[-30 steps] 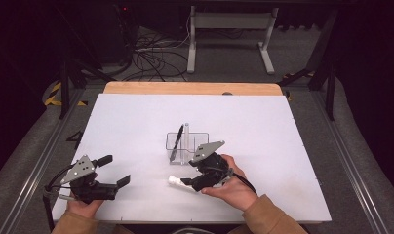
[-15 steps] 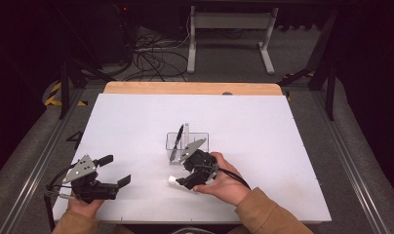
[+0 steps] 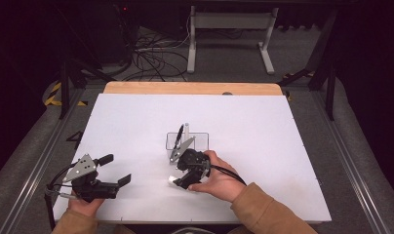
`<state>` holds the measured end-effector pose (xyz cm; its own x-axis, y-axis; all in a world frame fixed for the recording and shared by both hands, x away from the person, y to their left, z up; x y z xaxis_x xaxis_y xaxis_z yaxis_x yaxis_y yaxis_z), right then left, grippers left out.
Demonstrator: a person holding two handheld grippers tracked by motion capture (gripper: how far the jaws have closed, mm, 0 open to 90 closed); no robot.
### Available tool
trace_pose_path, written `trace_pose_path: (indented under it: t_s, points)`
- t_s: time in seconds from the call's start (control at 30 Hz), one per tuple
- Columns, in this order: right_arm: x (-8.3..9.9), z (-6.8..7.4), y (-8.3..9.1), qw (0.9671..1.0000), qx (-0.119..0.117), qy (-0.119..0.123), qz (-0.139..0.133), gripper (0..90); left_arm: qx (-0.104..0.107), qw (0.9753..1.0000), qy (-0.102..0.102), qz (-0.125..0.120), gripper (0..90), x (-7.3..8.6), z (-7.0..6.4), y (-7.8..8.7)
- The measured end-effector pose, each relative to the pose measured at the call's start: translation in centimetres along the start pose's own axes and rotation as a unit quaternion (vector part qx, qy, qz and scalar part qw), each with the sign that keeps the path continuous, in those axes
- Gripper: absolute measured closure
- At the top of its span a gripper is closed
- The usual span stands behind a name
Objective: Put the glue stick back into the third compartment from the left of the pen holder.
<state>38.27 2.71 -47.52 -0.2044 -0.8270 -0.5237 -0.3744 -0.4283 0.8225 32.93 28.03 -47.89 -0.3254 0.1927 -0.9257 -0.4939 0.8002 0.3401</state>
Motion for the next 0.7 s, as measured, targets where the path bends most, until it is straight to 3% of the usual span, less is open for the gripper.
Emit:
trace_pose_path:
  t_s: [0.13,0.43,0.7]
  points:
    - [0.0,0.2,0.0,1.0000,-0.003,-0.004,0.003,45.6,0.002,1.0000,-0.001,0.001,2.8,0.0,0.0,-0.1]
    - [0.6,0.4,-0.6,0.9990,-0.017,0.002,0.041,49.3,0.003,1.0000,-0.002,0.002,2.8,0.0,0.1,-0.3]
    - [0.9,0.9,-1.4,0.9971,-0.012,-0.001,0.075,55.1,0.001,1.0000,-0.003,0.004,2.8,0.0,0.1,-0.3]
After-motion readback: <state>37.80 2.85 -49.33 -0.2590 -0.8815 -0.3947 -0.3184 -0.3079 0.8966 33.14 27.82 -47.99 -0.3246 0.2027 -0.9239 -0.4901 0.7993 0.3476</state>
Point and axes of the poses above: each handheld gripper's, and its own axes: y roughly backward along the jaws, x roughly out of its underside, z roughly to its left, the point moved 5 cm from there along -y, roughly forward along the jaws, and after that the axes turned 14 degrees about x, right-handed, at the moved point
